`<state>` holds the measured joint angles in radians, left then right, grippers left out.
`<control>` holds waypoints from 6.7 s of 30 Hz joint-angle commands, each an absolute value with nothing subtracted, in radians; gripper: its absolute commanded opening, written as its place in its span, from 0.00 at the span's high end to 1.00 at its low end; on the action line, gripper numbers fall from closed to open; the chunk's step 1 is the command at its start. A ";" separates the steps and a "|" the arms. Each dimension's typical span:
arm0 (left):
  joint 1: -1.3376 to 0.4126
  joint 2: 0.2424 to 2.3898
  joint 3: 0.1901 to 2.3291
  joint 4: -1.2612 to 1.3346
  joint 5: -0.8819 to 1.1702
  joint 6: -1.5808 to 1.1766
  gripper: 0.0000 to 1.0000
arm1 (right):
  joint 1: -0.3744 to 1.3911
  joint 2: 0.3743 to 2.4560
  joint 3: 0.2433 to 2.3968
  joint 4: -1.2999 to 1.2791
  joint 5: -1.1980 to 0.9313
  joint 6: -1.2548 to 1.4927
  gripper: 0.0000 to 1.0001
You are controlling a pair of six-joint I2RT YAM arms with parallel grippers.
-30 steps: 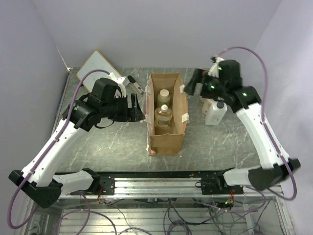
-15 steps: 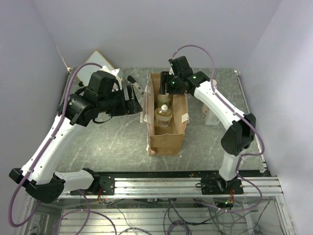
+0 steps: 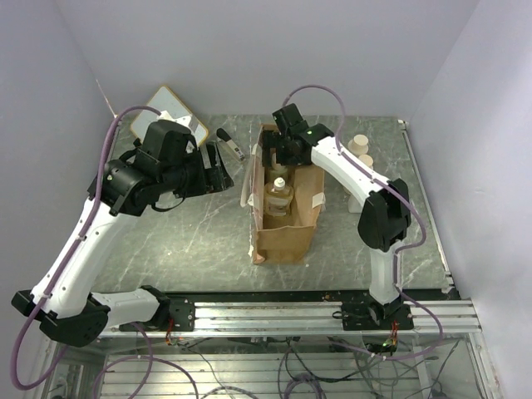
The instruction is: Take the personal care products out of the canvas bag
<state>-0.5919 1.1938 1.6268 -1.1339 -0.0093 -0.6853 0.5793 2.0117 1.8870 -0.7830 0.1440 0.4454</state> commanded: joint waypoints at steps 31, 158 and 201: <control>-0.586 1.242 1.658 -1.089 -0.004 -0.658 0.13 | 0.583 2.171 1.982 -0.724 0.214 0.393 0.67; -0.583 1.356 1.680 -1.008 0.177 -0.558 0.15 | 0.434 1.261 1.309 -0.434 -0.024 0.578 0.00; -0.581 1.341 1.605 -1.007 0.136 -0.576 0.13 | 0.757 1.860 1.697 -0.921 0.290 0.576 0.00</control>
